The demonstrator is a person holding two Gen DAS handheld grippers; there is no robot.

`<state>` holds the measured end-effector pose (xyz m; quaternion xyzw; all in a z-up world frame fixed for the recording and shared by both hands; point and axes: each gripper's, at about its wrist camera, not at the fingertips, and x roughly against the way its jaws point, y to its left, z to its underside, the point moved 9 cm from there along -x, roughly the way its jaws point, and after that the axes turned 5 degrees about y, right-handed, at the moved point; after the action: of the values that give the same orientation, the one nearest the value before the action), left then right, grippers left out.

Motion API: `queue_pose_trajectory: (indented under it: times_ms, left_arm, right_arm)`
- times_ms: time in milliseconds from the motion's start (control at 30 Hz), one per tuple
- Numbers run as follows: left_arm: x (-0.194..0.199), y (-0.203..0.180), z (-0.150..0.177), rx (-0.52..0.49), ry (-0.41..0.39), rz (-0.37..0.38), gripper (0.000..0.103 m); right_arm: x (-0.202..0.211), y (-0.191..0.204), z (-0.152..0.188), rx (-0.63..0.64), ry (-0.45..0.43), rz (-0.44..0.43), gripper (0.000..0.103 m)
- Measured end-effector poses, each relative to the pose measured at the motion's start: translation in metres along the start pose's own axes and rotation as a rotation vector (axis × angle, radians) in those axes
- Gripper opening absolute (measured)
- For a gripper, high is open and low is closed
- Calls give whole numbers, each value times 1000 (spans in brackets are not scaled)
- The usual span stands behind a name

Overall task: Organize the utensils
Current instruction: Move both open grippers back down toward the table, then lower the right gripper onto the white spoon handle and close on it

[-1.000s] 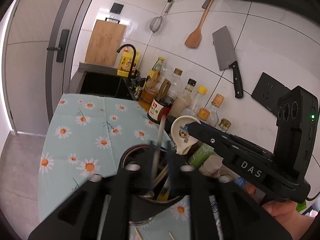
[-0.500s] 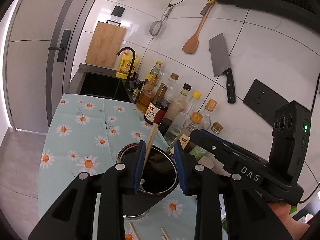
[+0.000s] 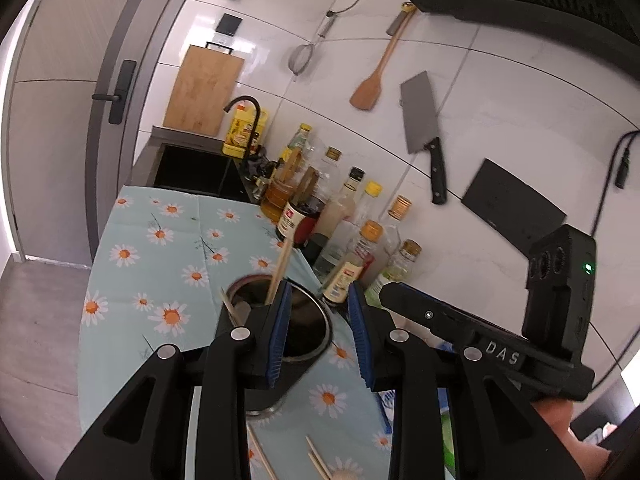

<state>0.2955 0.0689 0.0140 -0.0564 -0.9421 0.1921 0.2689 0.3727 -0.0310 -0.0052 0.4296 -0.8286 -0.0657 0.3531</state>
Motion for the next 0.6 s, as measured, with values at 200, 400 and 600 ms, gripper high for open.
queue_pose_trajectory:
  times_ms: [200, 400, 600]
  left_arm:
    - [1, -13, 30, -39, 102, 28, 28]
    - [-3, -14, 67, -51, 193, 36, 28]
    - [-15, 3, 110, -50, 293, 9, 28]
  right_arm:
    - [13, -9, 43, -135, 98, -64, 31]
    - [22, -19, 95, -303, 205, -146, 31]
    - [23, -23, 152, -396, 285, -124, 31]
